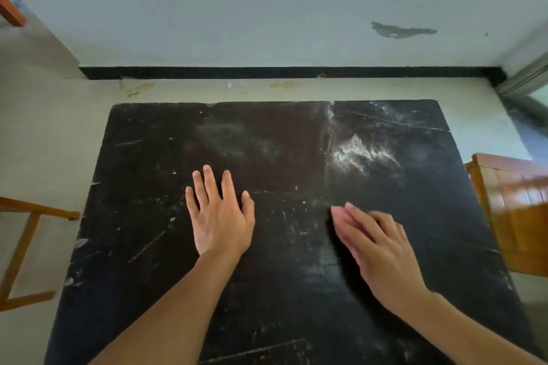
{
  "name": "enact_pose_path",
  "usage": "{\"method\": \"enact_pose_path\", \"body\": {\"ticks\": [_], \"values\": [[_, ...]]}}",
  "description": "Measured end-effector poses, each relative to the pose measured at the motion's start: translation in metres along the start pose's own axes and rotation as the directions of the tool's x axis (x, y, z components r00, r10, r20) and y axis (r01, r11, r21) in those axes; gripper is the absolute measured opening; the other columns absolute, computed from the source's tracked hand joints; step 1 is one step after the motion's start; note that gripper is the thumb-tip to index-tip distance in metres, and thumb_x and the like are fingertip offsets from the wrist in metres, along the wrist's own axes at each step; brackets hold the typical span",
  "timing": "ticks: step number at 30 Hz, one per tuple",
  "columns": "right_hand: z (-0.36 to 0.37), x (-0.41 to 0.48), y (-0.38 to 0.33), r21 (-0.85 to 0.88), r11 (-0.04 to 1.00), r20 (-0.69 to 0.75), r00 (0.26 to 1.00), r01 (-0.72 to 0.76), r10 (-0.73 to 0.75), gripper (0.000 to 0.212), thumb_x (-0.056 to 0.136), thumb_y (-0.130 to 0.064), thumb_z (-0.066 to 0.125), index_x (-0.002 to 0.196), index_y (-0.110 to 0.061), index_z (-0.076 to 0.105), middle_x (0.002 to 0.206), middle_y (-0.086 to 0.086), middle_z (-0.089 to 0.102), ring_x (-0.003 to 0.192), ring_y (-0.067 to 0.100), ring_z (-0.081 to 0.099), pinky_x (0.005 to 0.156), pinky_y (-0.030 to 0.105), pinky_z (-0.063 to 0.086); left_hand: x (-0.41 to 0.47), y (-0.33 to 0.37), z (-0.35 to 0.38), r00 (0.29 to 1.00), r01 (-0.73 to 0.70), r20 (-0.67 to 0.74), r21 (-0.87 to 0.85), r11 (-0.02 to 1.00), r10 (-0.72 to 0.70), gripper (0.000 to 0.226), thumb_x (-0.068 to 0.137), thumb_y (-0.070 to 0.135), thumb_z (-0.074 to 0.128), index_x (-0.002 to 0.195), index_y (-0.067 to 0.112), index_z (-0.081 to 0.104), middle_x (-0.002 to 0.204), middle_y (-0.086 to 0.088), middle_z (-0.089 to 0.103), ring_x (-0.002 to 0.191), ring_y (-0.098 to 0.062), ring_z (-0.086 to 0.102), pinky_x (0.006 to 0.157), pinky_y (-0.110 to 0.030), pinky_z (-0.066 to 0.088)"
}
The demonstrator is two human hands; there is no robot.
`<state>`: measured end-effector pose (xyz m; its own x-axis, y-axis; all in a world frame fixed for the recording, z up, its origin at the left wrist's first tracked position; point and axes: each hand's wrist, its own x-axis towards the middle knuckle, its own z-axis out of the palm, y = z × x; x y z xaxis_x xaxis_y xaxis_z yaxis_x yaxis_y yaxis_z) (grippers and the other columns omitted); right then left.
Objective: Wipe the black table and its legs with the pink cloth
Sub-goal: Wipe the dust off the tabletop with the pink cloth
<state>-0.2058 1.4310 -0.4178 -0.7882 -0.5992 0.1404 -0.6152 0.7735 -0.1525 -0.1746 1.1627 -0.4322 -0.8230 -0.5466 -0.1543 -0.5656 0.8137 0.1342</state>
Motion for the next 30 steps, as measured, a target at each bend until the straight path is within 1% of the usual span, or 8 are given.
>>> {"method": "enact_pose_path", "body": {"ticks": [4, 10, 15, 19, 21, 24, 28, 30], "values": [[-0.006, -0.034, 0.02, -0.023, 1.0, 0.109, 0.994, 0.019, -0.017, 0.047, 0.091, -0.027, 0.058, 0.137, -0.031, 0.054, 0.145, -0.014, 0.046, 0.11, 0.021, 0.053, 0.1, 0.032, 0.036, -0.008, 0.01, -0.001, 0.998, -0.058, -0.028, -0.015, 0.998, 0.057, 0.056, 0.099, 0.041, 0.033, 0.148, 0.014, 0.032, 0.159, -0.015, 0.015, 0.147, -0.031, 0.008, 0.12, -0.047, 0.01], [0.013, 0.099, 0.064, -0.002, 0.998, -0.033, 0.997, -0.066, 0.066, 0.04, 0.092, -0.01, 0.063, 0.129, -0.024, 0.062, 0.131, -0.004, 0.061, 0.097, 0.031, 0.051, 0.082, 0.04, 0.046, -0.028, 0.072, 0.009, 0.995, -0.103, -0.013, -0.079, 0.992, 0.102, 0.059, 0.099, 0.046, 0.024, 0.15, 0.016, 0.024, 0.16, -0.013, 0.008, 0.148, -0.029, 0.002, 0.12, -0.045, 0.004], [-0.018, 0.203, 0.1, 0.076, 0.976, 0.054, 0.978, -0.203, 0.2, 0.031, 0.097, -0.009, 0.042, 0.068, -0.02, 0.042, 0.079, -0.001, 0.057, 0.093, 0.032, 0.048, 0.074, 0.04, 0.042, -0.029, 0.073, 0.017, 0.996, -0.075, -0.057, -0.054, 0.996, 0.072, 0.06, 0.098, 0.046, 0.026, 0.148, 0.012, 0.029, 0.159, -0.014, 0.014, 0.148, -0.029, 0.006, 0.12, -0.045, 0.006], [-0.023, 0.122, 0.07, 0.134, 0.987, -0.068, 0.995, 0.088, -0.079, 0.02, 0.095, -0.009, 0.056, 0.103, -0.024, 0.067, 0.106, -0.004, 0.067, 0.082, 0.024, 0.05, 0.076, 0.037, 0.048, -0.03, 0.076, 0.016, 0.998, -0.048, -0.041, -0.031, 0.998, 0.047, 0.061, 0.098, 0.047, 0.021, 0.148, 0.014, 0.031, 0.16, -0.012, 0.013, 0.148, -0.027, 0.005, 0.12, -0.044, 0.006], [-0.011, 0.058, 0.051, 0.14, 0.953, -0.007, 0.963, 0.269, -0.27, 0.034, 0.096, -0.014, 0.056, 0.129, -0.022, 0.062, 0.13, -0.007, 0.061, 0.094, 0.023, 0.052, 0.08, 0.034, 0.045, -0.029, 0.078, 0.014, 0.999, -0.038, -0.021, -0.042, 0.998, 0.037, 0.061, 0.098, 0.048, 0.024, 0.149, 0.015, 0.027, 0.161, -0.01, 0.008, 0.148, -0.025, -0.001, 0.12, -0.042, 0.002], [0.015, 0.056, 0.056, 0.126, 0.892, -0.048, 0.901, 0.433, -0.431, 0.039, 0.096, -0.017, 0.056, 0.134, -0.022, 0.058, 0.135, -0.008, 0.057, 0.1, 0.021, 0.052, 0.087, 0.032, 0.043, -0.028, 0.079, 0.012, 0.999, -0.035, -0.039, -0.033, 0.999, 0.034, 0.062, 0.096, 0.049, 0.023, 0.15, 0.016, 0.026, 0.161, -0.009, 0.006, 0.148, -0.024, -0.003, 0.12, -0.04, 0.0], [0.022, 0.179, 0.083, -0.018, 0.988, 0.013, 0.988, 0.151, -0.151, 0.037, 0.09, -0.007, 0.063, 0.122, -0.026, 0.061, 0.13, -0.007, 0.06, 0.1, 0.026, 0.046, 0.081, 0.038, 0.041, -0.027, 0.076, 0.017, 0.997, -0.029, -0.07, -0.023, 0.999, 0.027, 0.061, 0.097, 0.05, 0.021, 0.147, 0.016, 0.03, 0.16, -0.009, 0.012, 0.148, -0.024, 0.002, 0.12, -0.04, 0.003], [0.012, 0.228, 0.101, -0.005, 1.0, 0.083, 0.996, -0.019, 0.019, 0.017, 0.095, -0.007, 0.052, 0.091, -0.023, 0.058, 0.109, -0.001, 0.063, 0.099, 0.03, 0.047, 0.078, 0.036, 0.036, -0.028, 0.076, 0.018, 0.996, -0.034, -0.082, -0.021, 0.999, 0.032, 0.065, 0.094, 0.052, 0.018, 0.146, 0.015, 0.034, 0.159, -0.01, 0.017, 0.148, -0.025, 0.006, 0.12, -0.041, 0.007]]}}
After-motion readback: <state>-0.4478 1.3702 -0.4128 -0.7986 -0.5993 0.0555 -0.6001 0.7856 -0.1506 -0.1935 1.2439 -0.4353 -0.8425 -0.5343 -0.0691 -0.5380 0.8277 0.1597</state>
